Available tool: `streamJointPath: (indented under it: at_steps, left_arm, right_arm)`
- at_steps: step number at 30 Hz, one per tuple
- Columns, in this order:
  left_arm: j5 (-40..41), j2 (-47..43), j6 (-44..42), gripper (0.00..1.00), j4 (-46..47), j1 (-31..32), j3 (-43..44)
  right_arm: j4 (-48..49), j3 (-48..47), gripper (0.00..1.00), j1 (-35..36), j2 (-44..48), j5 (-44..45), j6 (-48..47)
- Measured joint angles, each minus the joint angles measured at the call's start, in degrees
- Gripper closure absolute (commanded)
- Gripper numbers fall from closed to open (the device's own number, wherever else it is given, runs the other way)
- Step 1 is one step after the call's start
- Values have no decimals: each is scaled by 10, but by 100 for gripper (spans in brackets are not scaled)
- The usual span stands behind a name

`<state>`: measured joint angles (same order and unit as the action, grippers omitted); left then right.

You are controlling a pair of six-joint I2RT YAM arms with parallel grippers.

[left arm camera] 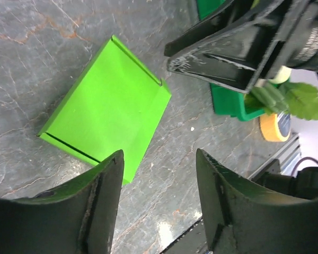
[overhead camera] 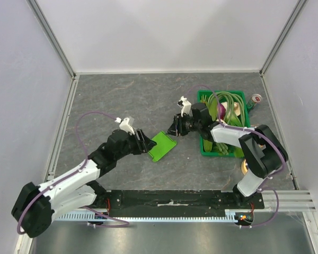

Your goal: Fold the paper box

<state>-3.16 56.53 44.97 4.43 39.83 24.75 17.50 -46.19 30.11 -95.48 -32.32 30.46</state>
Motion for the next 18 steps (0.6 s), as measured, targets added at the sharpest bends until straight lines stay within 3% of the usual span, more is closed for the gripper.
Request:
streamJointPath:
  at_steps: [7,11,18]
  left_arm:
    - [-21,-69,35,32,-73,-35,-5]
    - [-37,-89,94,30,-68,-42,-61]
    - [-63,-23,164,26,-38,-45,-106]
  right_arm:
    - [-61,-32,60,-5,-46,24,-46]
    - [-62,-31,66,-5,-70,21,-45]
    - [-12,-16,79,-14,-84,-3,-20]
